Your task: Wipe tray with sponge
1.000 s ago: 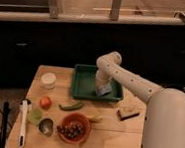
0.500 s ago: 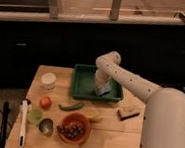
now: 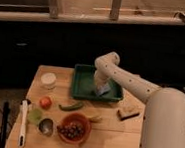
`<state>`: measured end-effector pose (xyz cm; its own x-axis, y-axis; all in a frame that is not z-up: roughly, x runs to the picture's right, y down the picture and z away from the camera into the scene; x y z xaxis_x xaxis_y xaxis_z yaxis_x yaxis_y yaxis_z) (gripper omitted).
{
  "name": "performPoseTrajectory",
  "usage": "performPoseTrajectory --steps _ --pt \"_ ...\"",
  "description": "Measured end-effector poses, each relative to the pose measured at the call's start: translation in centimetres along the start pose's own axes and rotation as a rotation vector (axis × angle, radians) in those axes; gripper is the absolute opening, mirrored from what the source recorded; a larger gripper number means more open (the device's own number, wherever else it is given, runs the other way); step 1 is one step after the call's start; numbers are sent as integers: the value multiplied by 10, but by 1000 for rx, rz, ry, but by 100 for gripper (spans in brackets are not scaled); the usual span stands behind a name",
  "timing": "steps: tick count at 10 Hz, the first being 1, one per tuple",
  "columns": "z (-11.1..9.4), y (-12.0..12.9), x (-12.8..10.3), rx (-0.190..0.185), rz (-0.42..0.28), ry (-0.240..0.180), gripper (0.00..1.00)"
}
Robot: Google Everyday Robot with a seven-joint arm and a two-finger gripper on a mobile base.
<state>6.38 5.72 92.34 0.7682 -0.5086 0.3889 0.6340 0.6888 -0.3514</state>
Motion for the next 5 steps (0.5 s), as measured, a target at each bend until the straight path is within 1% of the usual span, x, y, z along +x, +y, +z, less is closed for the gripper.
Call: performPoseTrajectory --steps 1,3,5 --pt "0 0 0 1 -3 0 1" --pt "0 -2 1 5 -31 0 1" --pt "1 -2 -1 6 -36 0 1"
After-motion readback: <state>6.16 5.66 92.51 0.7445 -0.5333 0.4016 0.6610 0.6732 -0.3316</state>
